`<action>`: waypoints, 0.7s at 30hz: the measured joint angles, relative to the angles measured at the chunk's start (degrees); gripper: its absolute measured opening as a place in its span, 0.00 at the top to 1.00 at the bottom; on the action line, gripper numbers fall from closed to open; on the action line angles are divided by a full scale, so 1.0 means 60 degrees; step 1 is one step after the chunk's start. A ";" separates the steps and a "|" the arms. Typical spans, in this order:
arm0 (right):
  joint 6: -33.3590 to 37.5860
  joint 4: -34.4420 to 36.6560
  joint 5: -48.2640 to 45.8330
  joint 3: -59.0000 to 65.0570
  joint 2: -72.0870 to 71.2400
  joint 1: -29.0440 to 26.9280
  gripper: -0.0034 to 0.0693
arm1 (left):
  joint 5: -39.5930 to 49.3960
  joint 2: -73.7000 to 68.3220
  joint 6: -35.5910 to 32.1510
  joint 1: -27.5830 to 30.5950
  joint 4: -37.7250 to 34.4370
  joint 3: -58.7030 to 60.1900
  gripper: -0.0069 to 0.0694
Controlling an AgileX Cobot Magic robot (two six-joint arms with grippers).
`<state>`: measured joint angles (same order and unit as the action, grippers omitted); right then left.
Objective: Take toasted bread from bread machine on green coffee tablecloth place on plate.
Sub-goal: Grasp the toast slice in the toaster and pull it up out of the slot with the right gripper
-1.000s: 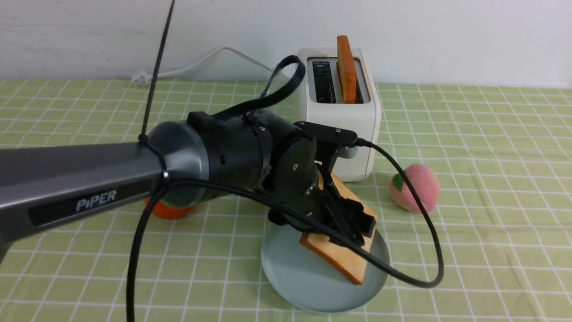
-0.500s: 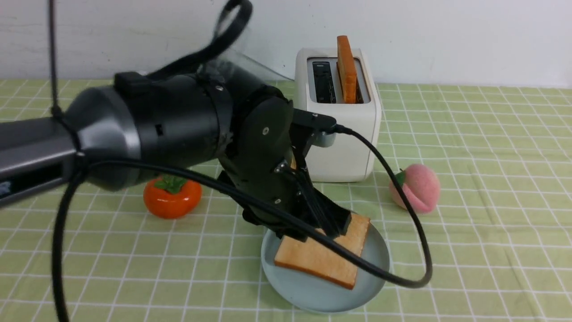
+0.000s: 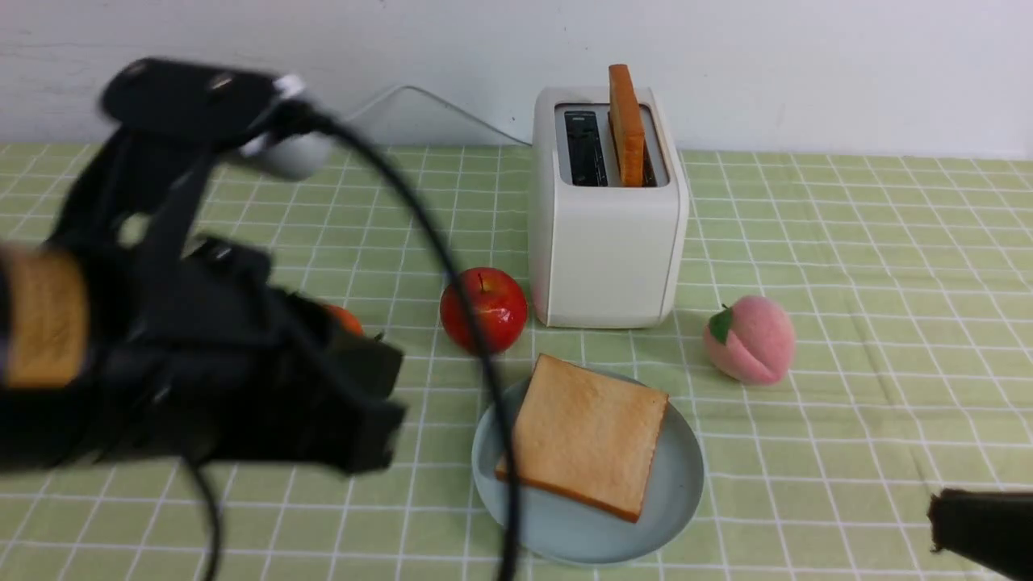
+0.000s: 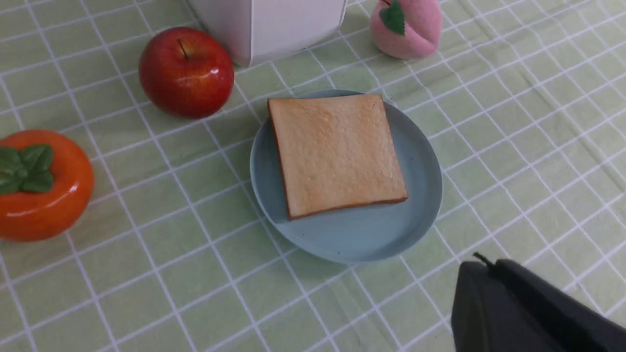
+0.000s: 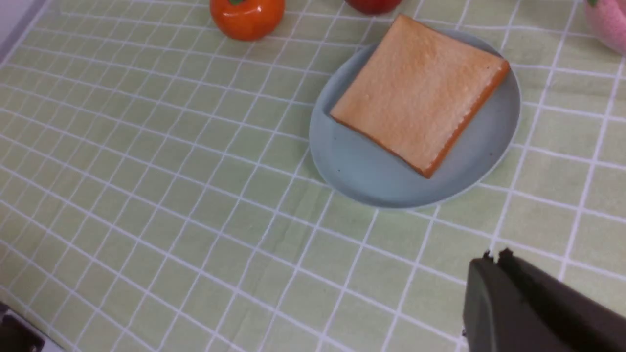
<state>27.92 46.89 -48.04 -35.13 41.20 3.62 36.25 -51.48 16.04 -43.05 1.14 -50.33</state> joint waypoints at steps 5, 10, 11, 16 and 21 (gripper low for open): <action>0.1355 0.1054 0.0478 -0.1133 0.2146 0.0494 0.95 | -0.1262 0.2933 0.0000 -0.0008 -0.0104 0.2458 0.93; 0.1675 0.0813 0.1534 -0.3113 0.4399 0.1563 0.95 | -0.2555 0.5594 0.0000 -0.0008 0.0138 0.4514 0.93; 0.1674 0.0442 0.1938 -0.4007 0.5146 0.1914 0.94 | -0.2885 0.6394 0.0008 -0.0008 0.0347 0.5164 0.93; 0.0982 -0.0982 0.2530 -0.6590 0.7349 0.2312 0.82 | -0.3478 0.7472 0.0008 -0.0008 0.1517 0.6258 0.93; -0.0521 -0.2263 0.2933 -0.9223 0.9533 0.2312 0.47 | -0.3892 0.7516 0.0008 -0.0008 0.2447 0.6400 0.93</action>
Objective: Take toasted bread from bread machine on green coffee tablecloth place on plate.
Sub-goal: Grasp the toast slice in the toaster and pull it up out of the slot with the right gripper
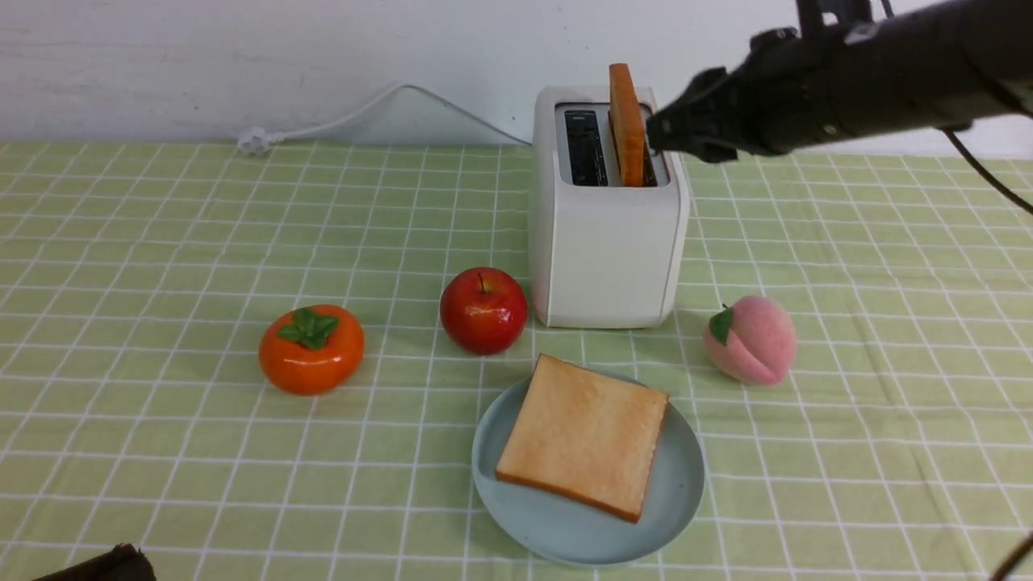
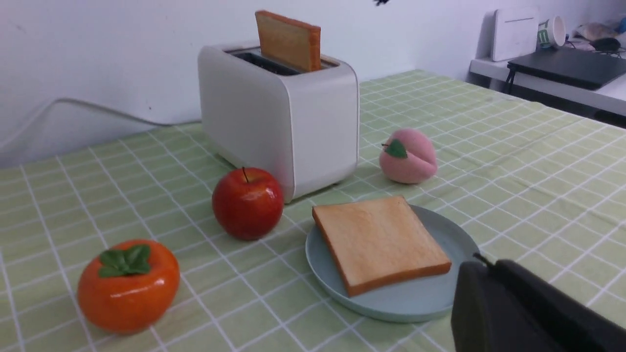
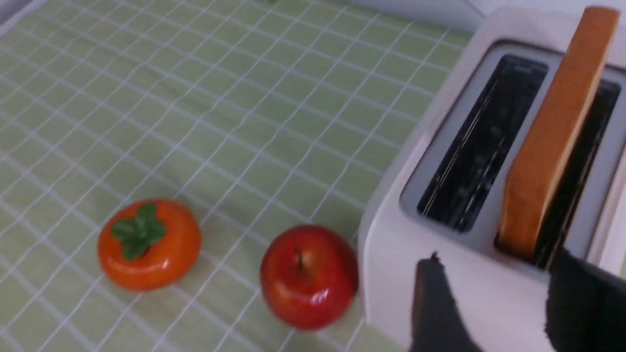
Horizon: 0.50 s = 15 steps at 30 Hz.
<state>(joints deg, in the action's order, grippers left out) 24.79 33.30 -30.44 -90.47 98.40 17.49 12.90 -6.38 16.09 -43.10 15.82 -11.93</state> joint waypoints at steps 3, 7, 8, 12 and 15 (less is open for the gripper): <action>-0.0531 -0.0366 0.0406 -0.1167 0.1180 0.0000 0.26 | -0.0040 -0.0008 0.0000 0.0000 0.0030 0.0000 0.93; -0.0665 -0.0724 0.1016 -0.2055 0.2476 0.0000 0.15 | -0.0048 -0.0008 0.0000 0.0000 0.0030 0.0000 0.93; -0.0688 -0.0888 0.1151 -0.2147 0.2711 0.0000 0.16 | -0.0048 -0.0008 0.0000 0.0000 0.0030 0.0000 0.93; -0.0688 -0.1315 0.1602 -0.2213 0.3184 0.0000 0.22 | -0.0048 -0.0008 0.0000 0.0000 0.0030 0.0000 0.93; -0.0688 -0.1443 0.2054 -0.2234 0.3426 0.0000 0.36 | -0.0048 -0.0008 0.0000 0.0000 0.0030 0.0000 0.93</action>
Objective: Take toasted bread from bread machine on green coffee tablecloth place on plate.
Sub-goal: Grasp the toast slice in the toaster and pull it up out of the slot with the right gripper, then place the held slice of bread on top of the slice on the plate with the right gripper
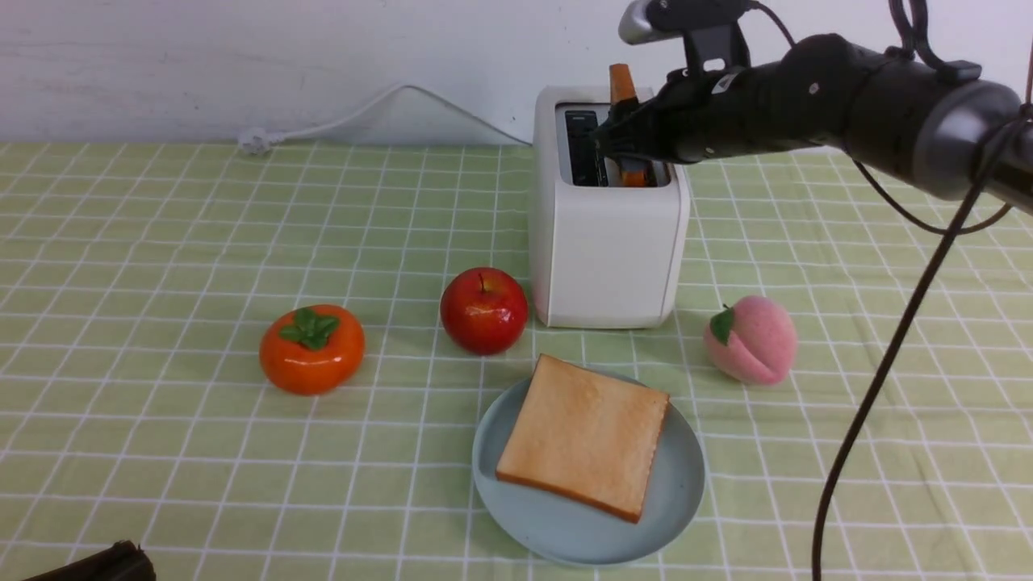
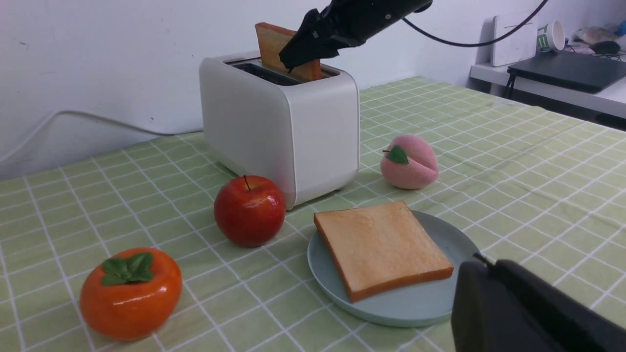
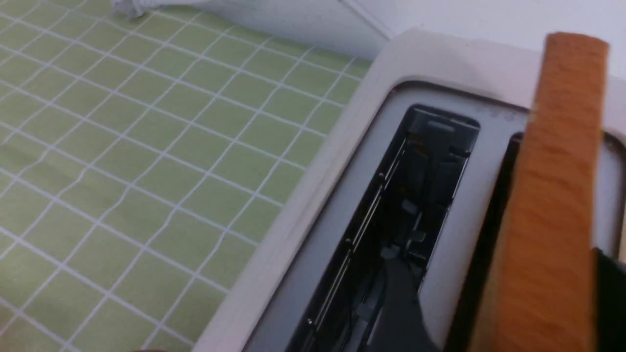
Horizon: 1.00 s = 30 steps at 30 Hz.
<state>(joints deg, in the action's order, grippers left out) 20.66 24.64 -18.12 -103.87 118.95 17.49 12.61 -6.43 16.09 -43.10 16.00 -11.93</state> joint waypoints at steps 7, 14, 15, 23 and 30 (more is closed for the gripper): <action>-0.0003 0.0000 0.0119 -0.0050 0.0057 0.0000 0.70 | 0.0000 0.0000 0.0000 0.0000 0.0000 0.0000 0.93; -0.0031 0.0061 0.0057 -0.0050 -0.0244 -0.0011 0.78 | 0.0008 0.0000 0.0000 0.0000 0.0000 0.0000 0.93; -0.0031 0.0077 0.0048 -0.0050 -0.0312 -0.0011 0.78 | 0.0008 0.0000 0.0000 0.0000 0.0000 0.0000 0.93; 0.0163 0.0773 -0.1928 -0.0069 -0.3451 -0.0011 0.78 | 0.0018 0.0000 0.0000 0.0000 0.0000 0.0000 0.92; 0.0005 0.0273 -0.6632 -0.0049 -0.5363 -0.0060 0.78 | 0.0018 0.0000 0.0000 0.0000 0.0000 0.0000 0.92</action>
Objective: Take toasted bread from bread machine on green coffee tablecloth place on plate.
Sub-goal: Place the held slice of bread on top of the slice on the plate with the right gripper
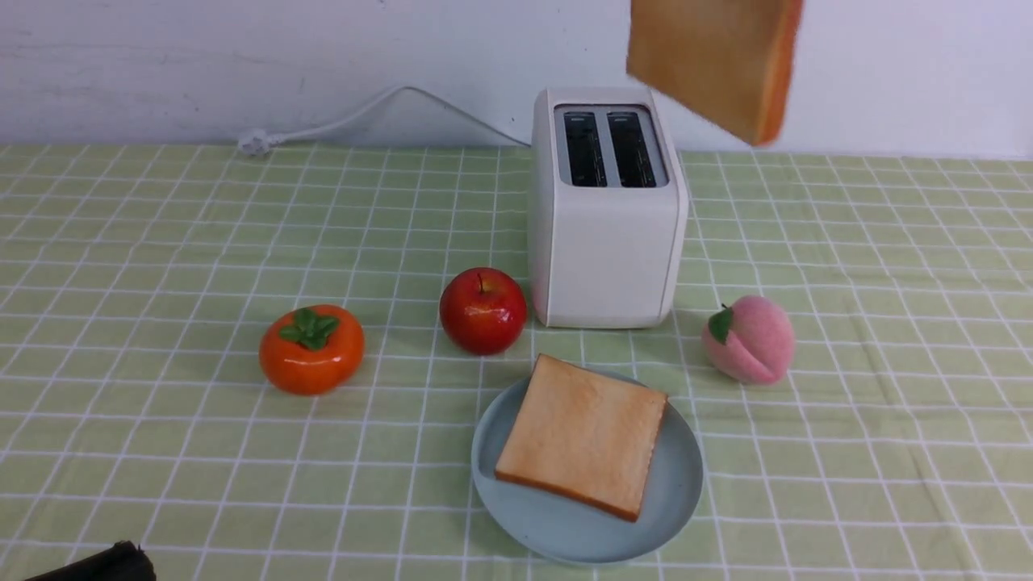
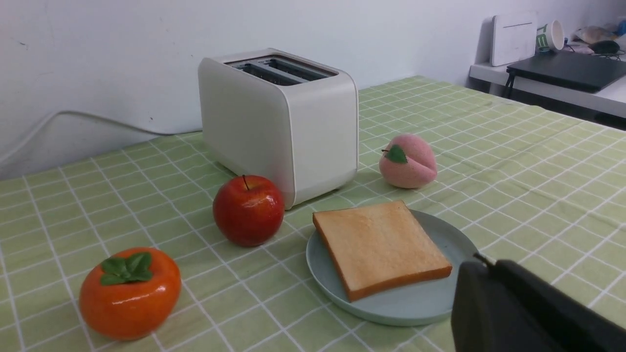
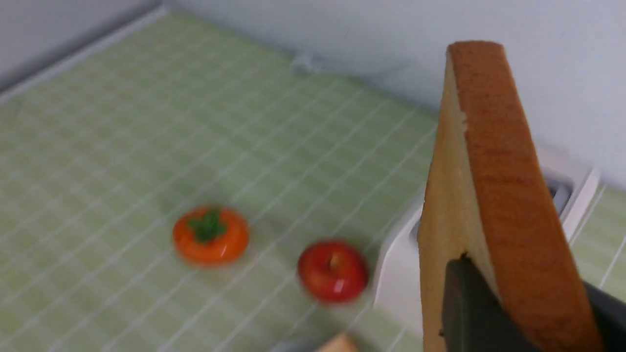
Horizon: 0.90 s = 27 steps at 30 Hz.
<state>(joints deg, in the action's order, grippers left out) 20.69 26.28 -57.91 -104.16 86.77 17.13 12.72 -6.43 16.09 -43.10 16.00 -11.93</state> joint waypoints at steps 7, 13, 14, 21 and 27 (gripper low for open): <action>-0.0178 0.1903 -0.1350 0.3408 -0.0243 0.0000 0.78 | 0.0000 0.0000 0.0287 0.0000 -0.0029 0.0000 0.92; 0.1846 0.4729 0.0926 0.5651 0.1045 0.0000 0.78 | 0.0000 0.0000 0.0374 0.0000 -0.0029 0.0000 0.91; 0.2320 0.5449 0.1223 0.5729 0.1427 0.0000 0.78 | 0.0000 0.0000 0.0437 0.0000 -0.0029 0.0000 0.91; 0.3282 0.7230 0.1899 0.5739 0.2983 0.0000 0.78 | 0.0000 0.0000 0.0529 0.0000 -0.0038 0.0000 0.91; 0.2847 0.6423 0.2006 0.5739 0.3245 0.0000 0.60 | 0.0000 0.0000 0.0536 0.0000 -0.0038 0.0000 0.90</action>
<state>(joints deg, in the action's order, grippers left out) 37.77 64.82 -45.87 -69.73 106.24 17.13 12.72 -6.43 19.31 -43.10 15.77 -11.93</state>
